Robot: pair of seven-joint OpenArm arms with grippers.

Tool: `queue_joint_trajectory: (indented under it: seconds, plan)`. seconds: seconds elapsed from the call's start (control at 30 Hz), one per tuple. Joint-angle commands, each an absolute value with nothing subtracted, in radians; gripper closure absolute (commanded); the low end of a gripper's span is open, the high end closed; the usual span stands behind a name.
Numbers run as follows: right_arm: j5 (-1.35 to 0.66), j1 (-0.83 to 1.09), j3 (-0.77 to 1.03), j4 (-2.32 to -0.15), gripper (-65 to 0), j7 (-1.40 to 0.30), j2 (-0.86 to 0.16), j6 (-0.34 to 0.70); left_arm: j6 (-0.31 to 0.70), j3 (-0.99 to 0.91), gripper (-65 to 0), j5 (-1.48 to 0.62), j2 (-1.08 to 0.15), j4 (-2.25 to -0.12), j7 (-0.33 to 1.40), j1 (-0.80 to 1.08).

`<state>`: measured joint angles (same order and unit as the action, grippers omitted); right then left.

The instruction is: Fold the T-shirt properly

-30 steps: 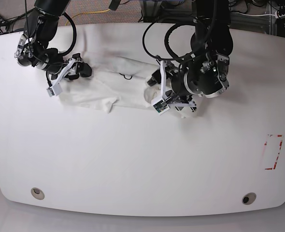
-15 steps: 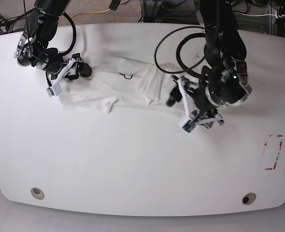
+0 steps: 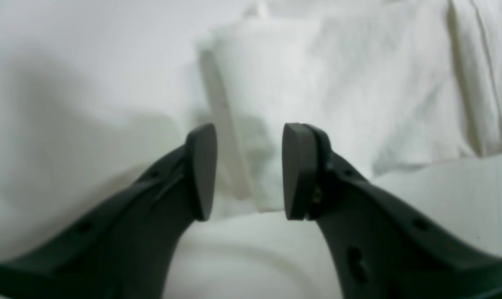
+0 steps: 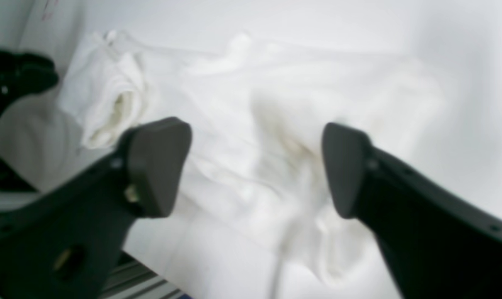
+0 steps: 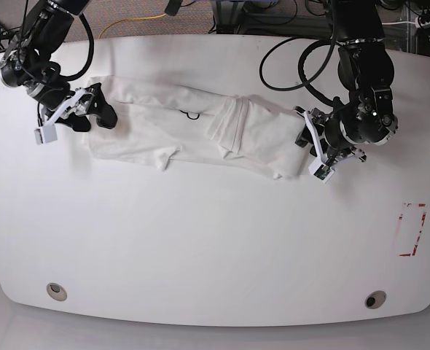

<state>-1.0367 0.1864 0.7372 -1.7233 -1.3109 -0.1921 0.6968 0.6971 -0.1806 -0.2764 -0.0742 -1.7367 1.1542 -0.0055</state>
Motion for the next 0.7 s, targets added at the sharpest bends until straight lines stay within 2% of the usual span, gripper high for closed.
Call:
queue_joint_trajectory:
  seconds: [0.0,0.03,0.1,0.43,0.6,0.67]
  plan:
    - [-1.058,0.18,0.805,-1.684,-58.2,-1.294,-0.205,0.698,0.698,-0.18,-16.9,-0.286,-0.081,-1.69,1.089,-0.027]
    - [-1.058,0.18,0.84,-1.656,-61.2,-1.294,-0.206,0.698,0.698,-0.18,-16.1,-0.286,-0.081,-1.659,1.081,-0.027]
    - [-1.056,0.18,0.883,-1.62,-62.0,-1.294,-0.208,0.698,0.698,-0.18,-16.1,-0.286,-0.081,-1.624,1.081,-0.03]
    - [-1.052,0.157,0.911,-1.402,-61.8,-1.29,-0.232,0.698,0.698,-0.183,-16.0,-0.294,-0.073,-1.589,1.082,-0.03]
    - [-1.052,0.145,0.895,-1.397,-61.7,-1.291,-0.196,0.698,0.698,-0.182,-16.0,-0.294,-0.073,-1.606,1.084,-0.028]
    - [-1.052,0.139,0.851,-1.397,-59.1,-1.287,-0.191,0.698,0.698,-0.18,-16.0,-0.294,-0.071,-1.609,1.084,-0.028]
